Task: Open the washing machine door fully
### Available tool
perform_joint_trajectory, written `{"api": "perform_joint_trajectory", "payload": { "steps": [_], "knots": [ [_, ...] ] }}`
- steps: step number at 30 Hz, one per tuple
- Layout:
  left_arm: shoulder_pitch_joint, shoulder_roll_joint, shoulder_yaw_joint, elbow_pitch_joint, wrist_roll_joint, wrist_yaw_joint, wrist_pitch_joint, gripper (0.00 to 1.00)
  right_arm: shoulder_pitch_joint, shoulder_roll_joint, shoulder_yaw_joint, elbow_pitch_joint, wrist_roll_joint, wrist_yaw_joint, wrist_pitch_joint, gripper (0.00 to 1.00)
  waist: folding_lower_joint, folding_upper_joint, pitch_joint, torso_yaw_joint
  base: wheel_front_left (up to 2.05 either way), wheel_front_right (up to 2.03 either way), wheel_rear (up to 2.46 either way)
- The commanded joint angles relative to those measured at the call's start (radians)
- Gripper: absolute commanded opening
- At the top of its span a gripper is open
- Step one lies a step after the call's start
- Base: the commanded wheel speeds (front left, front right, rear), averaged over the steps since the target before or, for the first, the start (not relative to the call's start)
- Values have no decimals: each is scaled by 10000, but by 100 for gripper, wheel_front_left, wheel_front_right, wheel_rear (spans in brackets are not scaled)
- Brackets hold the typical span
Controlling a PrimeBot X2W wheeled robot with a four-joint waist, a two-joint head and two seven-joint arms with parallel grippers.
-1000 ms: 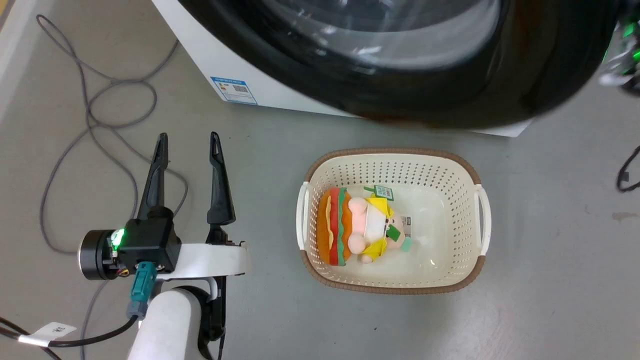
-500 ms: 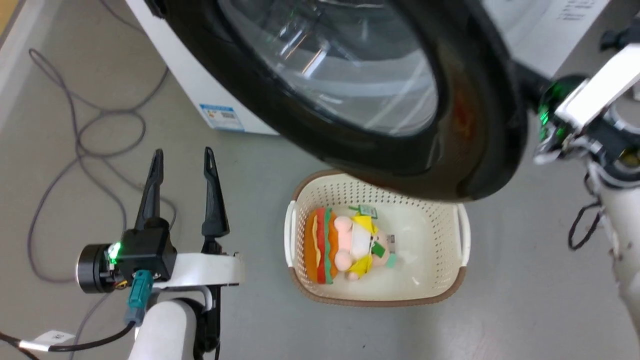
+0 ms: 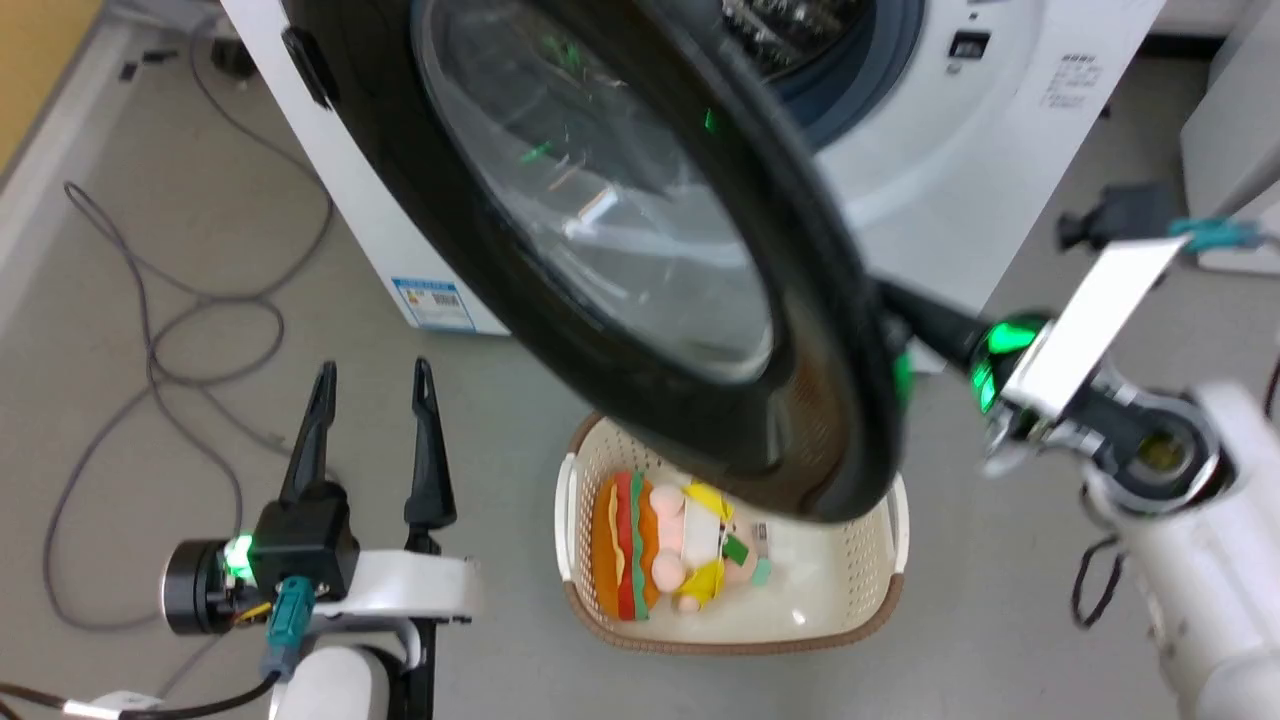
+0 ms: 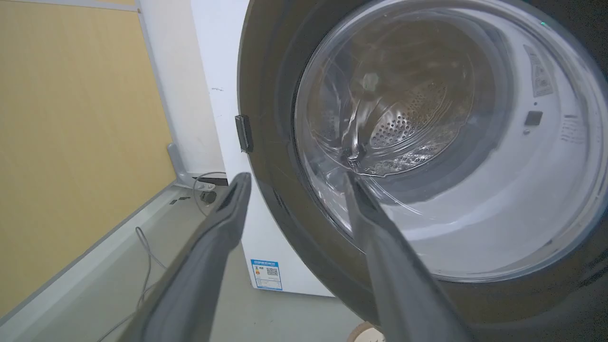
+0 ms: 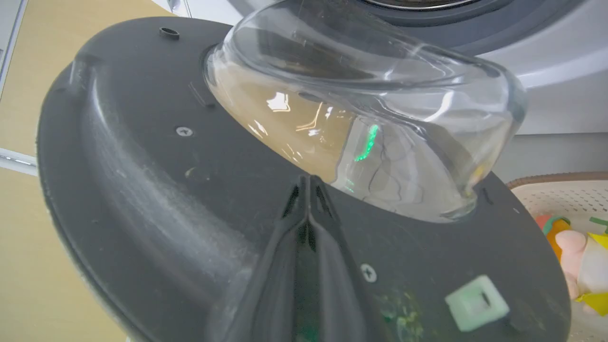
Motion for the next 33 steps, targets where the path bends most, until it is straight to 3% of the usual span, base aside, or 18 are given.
{"api": "perform_joint_trajectory", "payload": {
  "steps": [1, 15, 26, 33],
  "knots": [
    [150, 12, 50, 51, 68, -48, -53, 100, 318, 129, 152, -161, -73, 10, 44, 0, 1, 0, -213, -30, 0, 0, 0],
    [997, 12, 226, 513, 151, -264, -53, 100, 2627, 858, 1422, -1400, 2, 10, -36, 0, 1, 0, -1322, 100, 0, 0, 0],
    [1339, 13, 375, 634, 185, -276, -53, 100, 3411, 1201, 2017, -1841, -56, 10, -268, 0, 1, 0, -1694, -24, 0, 0, 0],
    [1557, 13, 453, 703, 228, -327, -53, 100, 3680, 989, 1426, -2270, -854, 10, -2085, 0, 1, 0, -2022, -185, 0, 0, 0]
  ]
}}
